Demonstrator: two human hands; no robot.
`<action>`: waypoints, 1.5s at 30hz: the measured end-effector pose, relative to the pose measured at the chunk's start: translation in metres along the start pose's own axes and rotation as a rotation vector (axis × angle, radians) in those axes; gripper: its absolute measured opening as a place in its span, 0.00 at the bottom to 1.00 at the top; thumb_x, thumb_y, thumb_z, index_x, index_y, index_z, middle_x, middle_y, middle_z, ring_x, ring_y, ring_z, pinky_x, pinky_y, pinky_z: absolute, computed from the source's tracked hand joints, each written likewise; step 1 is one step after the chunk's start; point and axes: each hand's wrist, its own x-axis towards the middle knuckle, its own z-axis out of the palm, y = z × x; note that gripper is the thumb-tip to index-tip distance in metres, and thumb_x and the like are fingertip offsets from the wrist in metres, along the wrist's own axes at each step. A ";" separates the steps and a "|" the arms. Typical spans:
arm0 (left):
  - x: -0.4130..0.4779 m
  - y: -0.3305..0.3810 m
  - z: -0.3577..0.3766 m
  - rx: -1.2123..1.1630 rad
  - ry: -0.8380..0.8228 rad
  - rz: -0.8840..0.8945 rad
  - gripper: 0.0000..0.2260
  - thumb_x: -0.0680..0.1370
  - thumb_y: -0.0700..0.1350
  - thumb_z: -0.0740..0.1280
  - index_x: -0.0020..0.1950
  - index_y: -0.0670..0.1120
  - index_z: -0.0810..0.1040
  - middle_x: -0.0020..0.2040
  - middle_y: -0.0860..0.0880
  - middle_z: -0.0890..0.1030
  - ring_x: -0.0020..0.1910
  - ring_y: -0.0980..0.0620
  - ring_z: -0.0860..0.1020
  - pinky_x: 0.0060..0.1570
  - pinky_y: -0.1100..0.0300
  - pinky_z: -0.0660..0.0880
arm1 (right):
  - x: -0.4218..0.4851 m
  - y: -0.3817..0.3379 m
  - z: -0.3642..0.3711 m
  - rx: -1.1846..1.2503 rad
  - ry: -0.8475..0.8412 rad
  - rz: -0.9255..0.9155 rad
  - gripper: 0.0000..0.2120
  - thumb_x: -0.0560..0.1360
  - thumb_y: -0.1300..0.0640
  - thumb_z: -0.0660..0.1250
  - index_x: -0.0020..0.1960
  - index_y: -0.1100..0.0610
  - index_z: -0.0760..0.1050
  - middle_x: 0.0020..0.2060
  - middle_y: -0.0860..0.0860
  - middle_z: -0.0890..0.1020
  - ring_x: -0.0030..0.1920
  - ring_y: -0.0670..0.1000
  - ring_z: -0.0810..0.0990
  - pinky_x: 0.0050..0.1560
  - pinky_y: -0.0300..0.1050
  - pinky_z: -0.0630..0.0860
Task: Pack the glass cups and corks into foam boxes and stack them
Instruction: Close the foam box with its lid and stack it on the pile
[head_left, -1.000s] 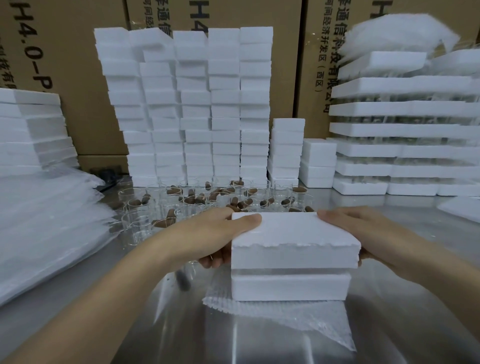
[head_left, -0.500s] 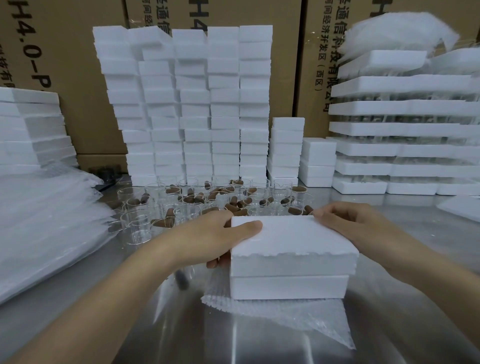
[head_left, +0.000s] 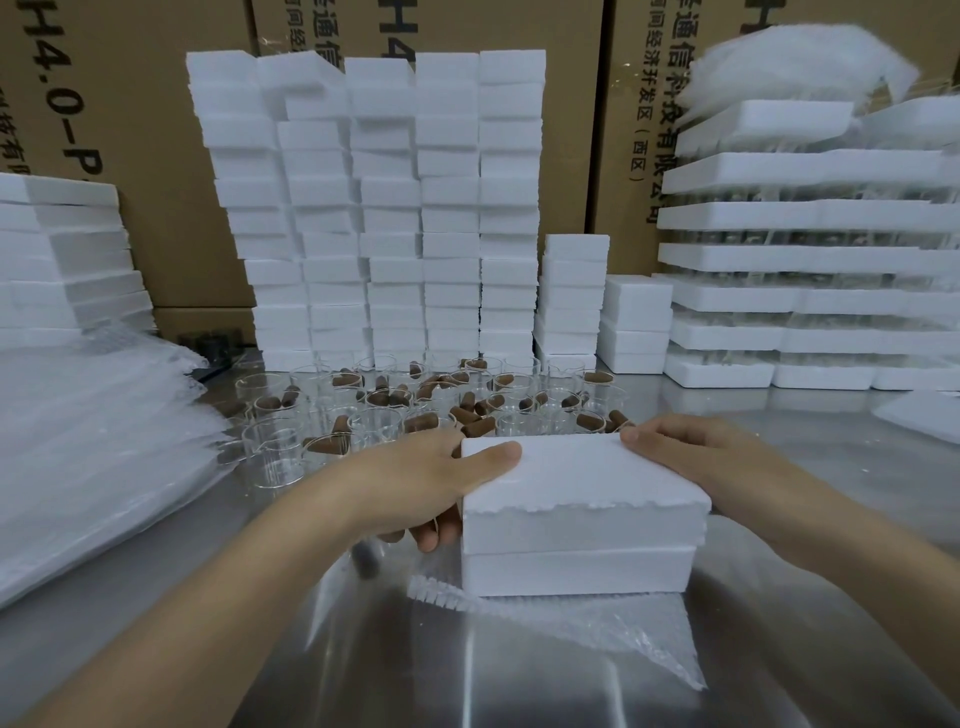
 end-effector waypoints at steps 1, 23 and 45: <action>-0.001 0.000 0.000 -0.008 -0.008 -0.005 0.29 0.81 0.73 0.57 0.65 0.49 0.74 0.31 0.52 0.80 0.27 0.55 0.75 0.30 0.62 0.66 | 0.000 0.000 0.000 0.000 -0.012 0.012 0.18 0.77 0.35 0.70 0.51 0.48 0.87 0.39 0.55 0.84 0.37 0.50 0.78 0.34 0.40 0.72; -0.008 0.004 -0.001 -0.018 -0.098 -0.154 0.39 0.78 0.79 0.51 0.56 0.49 0.86 0.40 0.45 0.89 0.31 0.50 0.85 0.31 0.64 0.76 | -0.005 -0.006 -0.009 -0.078 -0.106 -0.023 0.18 0.79 0.33 0.67 0.51 0.46 0.85 0.34 0.53 0.84 0.33 0.55 0.79 0.32 0.42 0.76; -0.007 0.014 0.012 -0.612 0.126 0.039 0.15 0.78 0.66 0.70 0.61 0.61 0.79 0.61 0.48 0.82 0.50 0.47 0.82 0.45 0.54 0.82 | -0.006 -0.009 -0.042 -0.031 -0.237 -0.042 0.24 0.76 0.32 0.72 0.51 0.53 0.84 0.44 0.56 0.86 0.40 0.52 0.82 0.35 0.42 0.78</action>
